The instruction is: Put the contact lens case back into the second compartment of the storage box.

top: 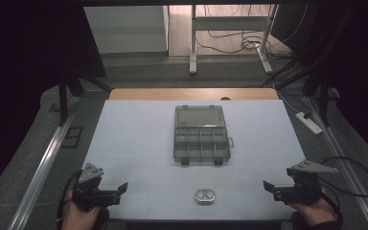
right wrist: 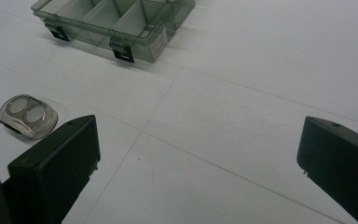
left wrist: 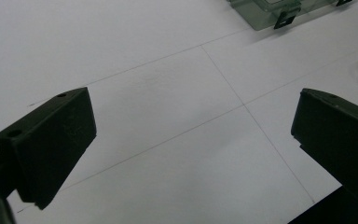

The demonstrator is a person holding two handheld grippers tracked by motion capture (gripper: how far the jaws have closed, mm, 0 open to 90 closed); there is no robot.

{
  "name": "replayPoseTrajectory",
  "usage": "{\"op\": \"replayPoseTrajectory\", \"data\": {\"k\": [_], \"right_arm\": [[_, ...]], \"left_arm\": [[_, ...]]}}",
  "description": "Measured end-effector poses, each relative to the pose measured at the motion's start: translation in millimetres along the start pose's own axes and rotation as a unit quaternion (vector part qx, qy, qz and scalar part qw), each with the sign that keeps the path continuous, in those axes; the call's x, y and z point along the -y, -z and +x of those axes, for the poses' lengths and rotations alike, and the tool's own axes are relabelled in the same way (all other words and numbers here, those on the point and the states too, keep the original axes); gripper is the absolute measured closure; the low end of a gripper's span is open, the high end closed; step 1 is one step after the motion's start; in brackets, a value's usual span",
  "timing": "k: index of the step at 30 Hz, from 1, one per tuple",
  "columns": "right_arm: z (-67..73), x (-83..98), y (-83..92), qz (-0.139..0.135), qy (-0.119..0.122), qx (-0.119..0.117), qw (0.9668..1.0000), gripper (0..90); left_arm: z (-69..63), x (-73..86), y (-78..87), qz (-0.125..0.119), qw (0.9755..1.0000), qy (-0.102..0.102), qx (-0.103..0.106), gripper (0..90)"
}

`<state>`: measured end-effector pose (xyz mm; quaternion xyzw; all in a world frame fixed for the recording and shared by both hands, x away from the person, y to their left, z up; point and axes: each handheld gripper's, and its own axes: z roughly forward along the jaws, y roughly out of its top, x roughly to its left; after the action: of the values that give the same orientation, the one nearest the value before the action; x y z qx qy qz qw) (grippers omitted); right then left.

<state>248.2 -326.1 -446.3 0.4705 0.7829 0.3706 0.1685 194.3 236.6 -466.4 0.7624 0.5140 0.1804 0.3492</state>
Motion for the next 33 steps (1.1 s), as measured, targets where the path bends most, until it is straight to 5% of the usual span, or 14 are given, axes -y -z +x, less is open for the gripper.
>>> {"op": "replayPoseTrajectory", "data": {"k": [18, 33], "right_arm": [[0.2, -0.2, -0.9, 0.007, -0.003, 0.005, 1.0000, 0.0], [3.5, -5.3, -6.3, 0.019, 0.025, -0.035, 0.9989, 0.0]], "left_arm": [[-1.9, -1.4, -3.1, 0.012, 0.9999, -0.011, 0.001, 0.9], [-2.2, -1.9, -4.3, 0.019, 0.9997, -0.016, 0.002, 1.3]]}}
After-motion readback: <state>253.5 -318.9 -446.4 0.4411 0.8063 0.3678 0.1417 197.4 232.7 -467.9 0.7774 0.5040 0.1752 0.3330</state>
